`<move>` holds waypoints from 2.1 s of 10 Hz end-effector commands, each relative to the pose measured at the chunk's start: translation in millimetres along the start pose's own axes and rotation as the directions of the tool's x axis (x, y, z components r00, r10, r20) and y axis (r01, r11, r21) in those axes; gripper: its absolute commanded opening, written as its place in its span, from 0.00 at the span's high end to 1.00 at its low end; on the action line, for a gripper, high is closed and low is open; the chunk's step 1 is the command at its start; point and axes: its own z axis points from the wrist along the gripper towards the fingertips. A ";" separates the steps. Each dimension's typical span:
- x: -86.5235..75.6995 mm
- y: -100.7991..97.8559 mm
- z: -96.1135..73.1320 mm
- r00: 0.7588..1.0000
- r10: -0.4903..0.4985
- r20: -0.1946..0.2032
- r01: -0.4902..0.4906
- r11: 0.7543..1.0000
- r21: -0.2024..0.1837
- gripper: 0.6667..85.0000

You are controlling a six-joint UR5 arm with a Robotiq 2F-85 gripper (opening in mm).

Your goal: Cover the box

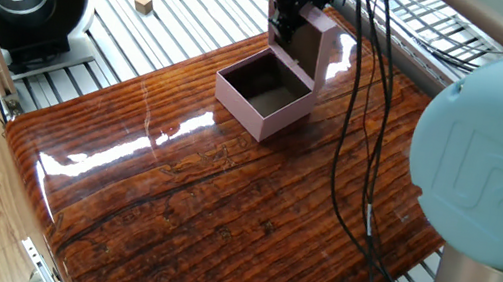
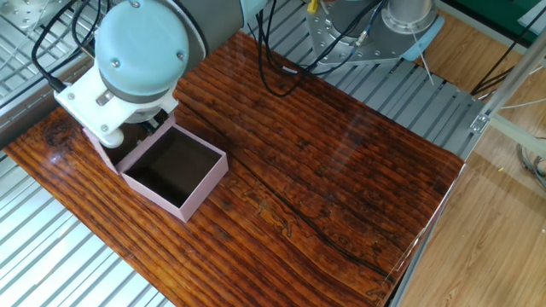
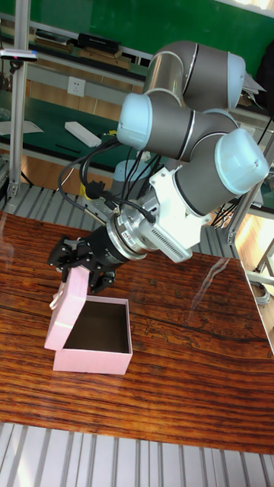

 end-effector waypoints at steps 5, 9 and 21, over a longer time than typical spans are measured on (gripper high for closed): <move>-7.7 32.6 -5.3 0.999 -0.043 0.031 0.046 0.992 -0.116 0.64; -23.9 45.4 -10.8 0.993 -0.069 0.096 0.083 0.984 -0.157 0.45; -29.9 70.2 -21.0 0.988 -0.074 0.134 0.107 0.960 -0.257 0.36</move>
